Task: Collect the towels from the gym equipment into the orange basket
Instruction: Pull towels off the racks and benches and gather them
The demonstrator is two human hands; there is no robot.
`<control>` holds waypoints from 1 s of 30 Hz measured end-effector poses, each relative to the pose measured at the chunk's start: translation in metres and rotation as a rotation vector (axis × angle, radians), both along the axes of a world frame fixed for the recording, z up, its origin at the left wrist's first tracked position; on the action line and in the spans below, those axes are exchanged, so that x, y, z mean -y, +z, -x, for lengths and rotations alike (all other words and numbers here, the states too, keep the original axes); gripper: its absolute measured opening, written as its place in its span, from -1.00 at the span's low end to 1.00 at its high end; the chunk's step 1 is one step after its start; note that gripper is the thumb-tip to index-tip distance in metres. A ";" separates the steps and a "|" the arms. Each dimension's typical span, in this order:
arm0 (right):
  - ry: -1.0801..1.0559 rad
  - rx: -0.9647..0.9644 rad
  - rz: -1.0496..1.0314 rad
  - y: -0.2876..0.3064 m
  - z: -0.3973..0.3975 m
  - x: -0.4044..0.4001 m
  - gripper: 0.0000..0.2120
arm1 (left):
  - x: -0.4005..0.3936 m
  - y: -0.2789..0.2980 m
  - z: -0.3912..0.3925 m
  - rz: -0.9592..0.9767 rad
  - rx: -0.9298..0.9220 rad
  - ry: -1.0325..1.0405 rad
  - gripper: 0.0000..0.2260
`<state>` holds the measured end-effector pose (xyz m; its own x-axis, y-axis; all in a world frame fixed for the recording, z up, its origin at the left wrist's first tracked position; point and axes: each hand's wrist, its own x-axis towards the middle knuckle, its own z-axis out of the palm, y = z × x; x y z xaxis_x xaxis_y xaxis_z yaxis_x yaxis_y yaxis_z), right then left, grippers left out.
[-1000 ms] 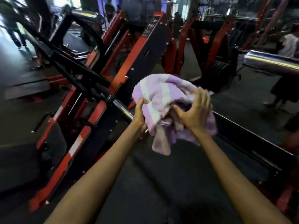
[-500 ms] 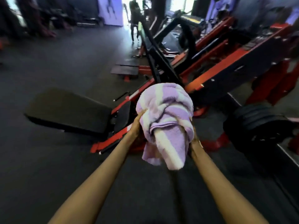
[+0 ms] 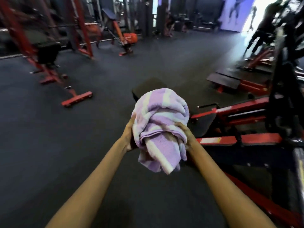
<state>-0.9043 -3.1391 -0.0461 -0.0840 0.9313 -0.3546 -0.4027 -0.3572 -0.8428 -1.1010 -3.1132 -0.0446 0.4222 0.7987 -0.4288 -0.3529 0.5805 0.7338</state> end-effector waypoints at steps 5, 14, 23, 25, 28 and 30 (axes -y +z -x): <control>0.193 -0.080 0.017 0.005 0.081 -0.055 -0.77 | -0.036 -0.012 0.091 -0.009 -0.241 0.137 -0.70; 0.309 0.076 0.068 -0.029 0.196 -0.157 -0.55 | -0.105 -0.029 0.194 -0.117 -0.236 0.585 -0.68; 0.147 0.200 -0.078 -0.048 0.273 -0.272 -0.58 | -0.225 -0.047 0.262 -0.061 -0.206 0.632 -0.33; 0.094 0.179 -0.078 -0.052 0.287 -0.308 -0.56 | -0.257 -0.048 0.271 -0.097 -0.208 0.667 -0.54; 0.095 0.182 -0.100 -0.059 0.315 -0.376 -0.56 | -0.320 -0.049 0.293 -0.125 -0.224 0.731 -0.75; 0.098 0.181 -0.091 -0.056 0.332 -0.422 -0.54 | -0.361 -0.050 0.309 -0.097 -0.230 0.753 -0.71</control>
<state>-1.2362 -2.7173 -0.1023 -0.1180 0.9506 -0.2872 -0.2092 -0.3065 -0.9286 -1.4102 -2.7520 -0.0941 -0.3376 0.8725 -0.3531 -0.4587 0.1751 0.8712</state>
